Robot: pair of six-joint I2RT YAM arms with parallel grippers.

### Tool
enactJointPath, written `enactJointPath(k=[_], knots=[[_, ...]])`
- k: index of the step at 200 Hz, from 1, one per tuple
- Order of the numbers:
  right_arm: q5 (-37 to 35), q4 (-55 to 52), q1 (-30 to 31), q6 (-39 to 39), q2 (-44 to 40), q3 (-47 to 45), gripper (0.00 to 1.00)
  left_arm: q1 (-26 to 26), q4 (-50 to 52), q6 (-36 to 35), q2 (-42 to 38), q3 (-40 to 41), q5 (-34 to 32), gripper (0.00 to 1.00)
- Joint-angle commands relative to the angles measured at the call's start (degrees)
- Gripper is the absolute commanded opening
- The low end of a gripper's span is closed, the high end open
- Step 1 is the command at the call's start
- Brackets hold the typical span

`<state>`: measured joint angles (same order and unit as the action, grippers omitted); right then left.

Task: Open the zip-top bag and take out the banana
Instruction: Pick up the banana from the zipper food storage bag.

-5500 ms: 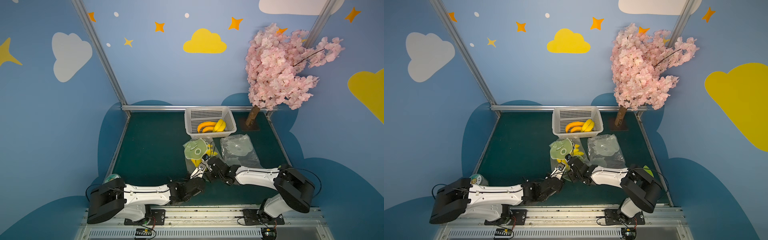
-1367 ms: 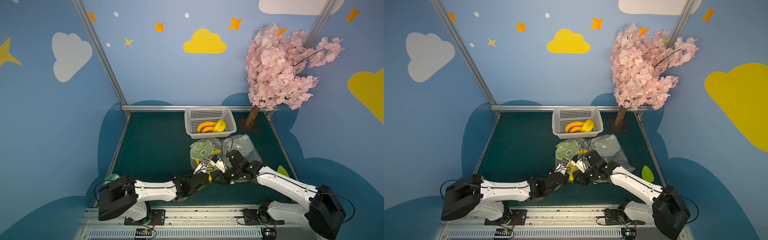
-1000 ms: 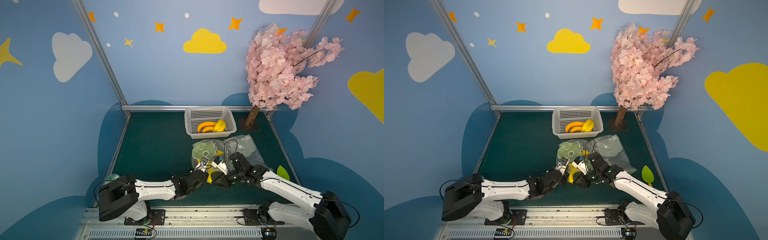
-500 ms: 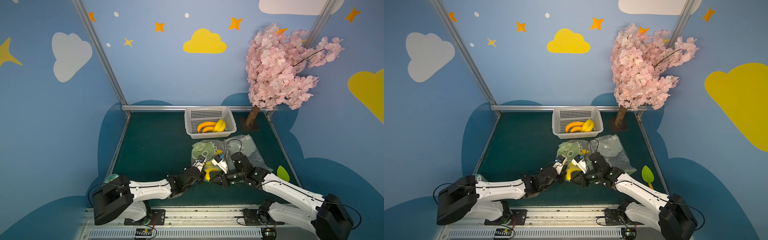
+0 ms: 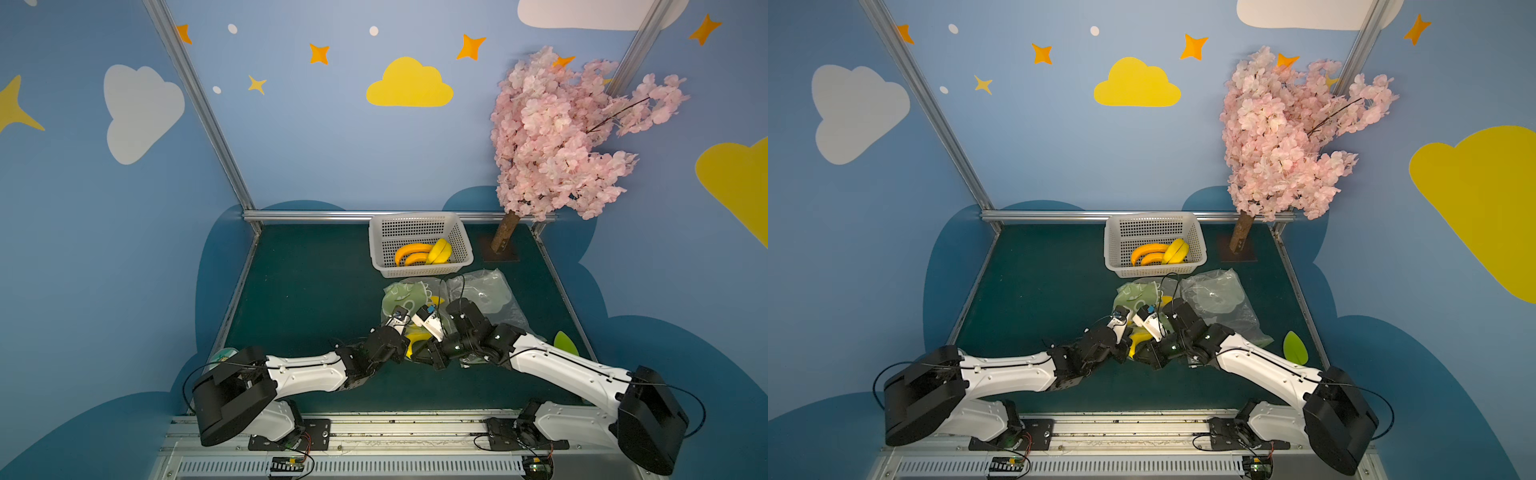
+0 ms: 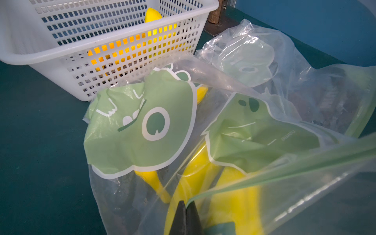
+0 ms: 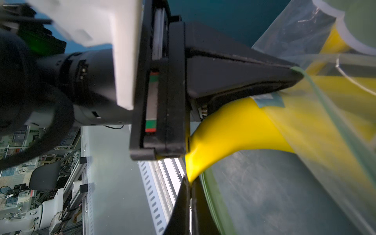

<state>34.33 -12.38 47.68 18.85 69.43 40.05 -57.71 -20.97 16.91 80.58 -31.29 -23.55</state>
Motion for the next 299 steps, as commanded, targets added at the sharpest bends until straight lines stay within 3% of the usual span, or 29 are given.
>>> enactJointPath(k=[1,29,59,112,137,149,171,182,192,207,259,299], knots=[[3.38,8.93,-0.33,1.03,-3.6,0.14,0.0,2.13,5.72,0.42,0.65,1.91,-1.08,0.03],[4.55,11.73,-0.42,2.03,-2.96,0.4,0.0,2.47,3.9,1.42,0.53,2.99,0.42,0.03],[0.61,5.71,-0.21,0.2,-1.28,2.58,0.0,2.52,4.05,1.9,-0.37,3.47,0.84,0.03],[-4.29,7.41,-0.22,0.43,3.18,1.92,0.0,2.52,4.88,1.51,-1.68,2.99,0.59,0.03],[-6.44,7.46,-0.26,-0.21,3.87,1.98,0.09,2.53,5.01,1.72,-1.99,3.33,0.18,0.03],[-7.53,7.31,-0.31,-0.31,4.03,1.91,0.19,2.56,5.03,1.77,-2.17,3.68,0.09,0.03],[-7.87,7.41,-0.43,-0.27,4.43,1.79,0.23,2.52,5.04,1.77,-2.36,3.86,-0.05,0.03],[-7.57,7.83,-0.4,0.18,4.73,1.71,0.22,2.52,4.89,1.71,-2.37,3.82,0.0,0.03],[-7.36,7.97,-0.43,0.53,5.03,1.68,0.15,2.52,4.89,1.73,-2.3,3.75,-0.12,0.03],[-6.74,7.8,-0.45,0.52,5.62,1.73,0.15,2.58,4.97,1.72,-2.26,3.74,-0.16,0.03],[-9.61,-0.27,2.99,-2.12,6.67,1.89,0.29,2.52,5.08,2.24,-3.14,3.76,0.22,0.03],[-14.56,2.39,4.7,-0.2,10.05,0.73,0.35,2.55,3.49,3.64,-2.18,3.97,3.84,0.03]])
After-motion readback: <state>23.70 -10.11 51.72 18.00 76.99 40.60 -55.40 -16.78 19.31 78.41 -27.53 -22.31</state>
